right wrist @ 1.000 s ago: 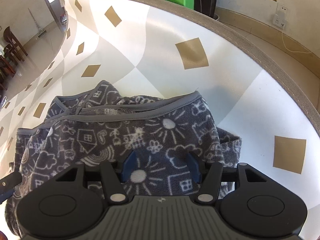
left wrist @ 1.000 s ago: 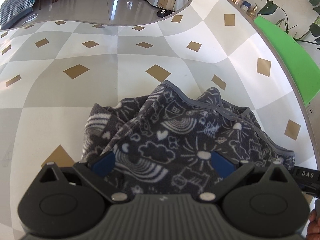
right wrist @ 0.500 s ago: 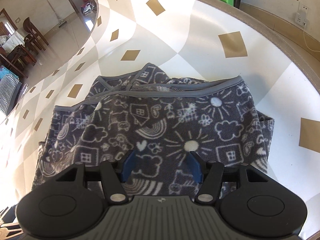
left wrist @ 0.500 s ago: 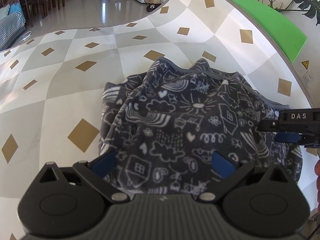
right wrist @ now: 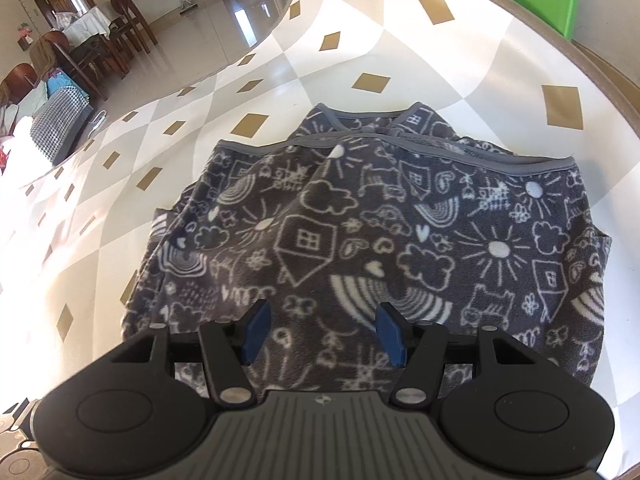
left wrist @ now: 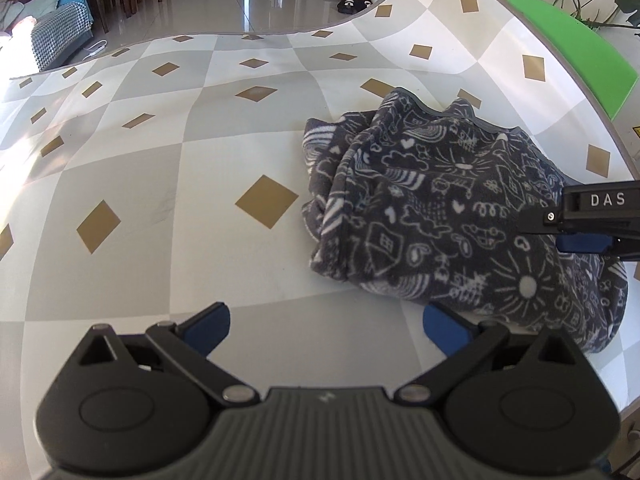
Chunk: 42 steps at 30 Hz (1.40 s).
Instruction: Fold clothes
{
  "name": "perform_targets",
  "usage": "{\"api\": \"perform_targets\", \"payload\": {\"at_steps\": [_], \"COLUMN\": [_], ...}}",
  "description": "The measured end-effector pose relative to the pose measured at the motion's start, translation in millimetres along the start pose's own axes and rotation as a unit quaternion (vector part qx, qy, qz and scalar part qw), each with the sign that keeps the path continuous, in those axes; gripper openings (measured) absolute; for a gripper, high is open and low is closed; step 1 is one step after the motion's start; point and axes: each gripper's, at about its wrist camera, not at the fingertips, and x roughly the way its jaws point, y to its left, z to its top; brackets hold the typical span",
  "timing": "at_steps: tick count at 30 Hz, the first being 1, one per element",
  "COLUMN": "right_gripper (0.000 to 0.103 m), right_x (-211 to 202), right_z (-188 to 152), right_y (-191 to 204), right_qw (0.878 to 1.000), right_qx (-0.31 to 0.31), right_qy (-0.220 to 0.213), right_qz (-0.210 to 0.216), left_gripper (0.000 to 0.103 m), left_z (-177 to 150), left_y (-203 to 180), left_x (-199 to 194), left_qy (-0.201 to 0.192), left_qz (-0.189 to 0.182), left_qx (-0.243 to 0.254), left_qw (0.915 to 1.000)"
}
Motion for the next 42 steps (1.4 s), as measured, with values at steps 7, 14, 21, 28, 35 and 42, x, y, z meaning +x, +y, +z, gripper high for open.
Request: {"api": "perform_targets", "payload": {"at_steps": [7, 14, 21, 28, 35, 42], "right_gripper": [0.059, 0.059, 0.059, 0.059, 0.059, 0.059], "right_x": [-3.6, -0.1, 2.4, 0.6, -11.2, -21.5], "right_z": [-22.1, -47.4, -68.4, -82.7, -90.7, -100.0], "right_y": [45.7, 80.2, 102.8, 120.1, 138.5, 154.0], "right_qw": [0.998, 0.997, 0.995, 0.994, 0.991, 0.989], "right_qx": [-0.057, -0.075, -0.085, -0.098, -0.115, -0.114], "right_qy": [-0.002, 0.018, 0.031, 0.035, 0.029, 0.029], "right_qz": [0.003, 0.029, 0.037, 0.041, 0.059, 0.086], "left_gripper": [0.103, 0.103, 0.103, 0.103, 0.103, 0.103], "left_z": [-15.6, -31.1, -49.3, -63.5, -69.7, -66.0], "left_y": [27.5, 55.3, 84.1, 107.0, 115.6, 123.3], "left_x": [-17.9, -32.0, -42.9, -46.8, -53.6, -70.0], "left_qy": [0.002, 0.008, 0.014, 0.017, 0.010, -0.017], "left_qz": [0.018, 0.031, 0.041, 0.048, 0.066, 0.082], "left_qx": [-0.007, -0.016, -0.036, -0.065, -0.064, -0.065], "left_qw": [0.9998, 0.9994, 0.9984, 0.9966, 0.9957, 0.9944]}}
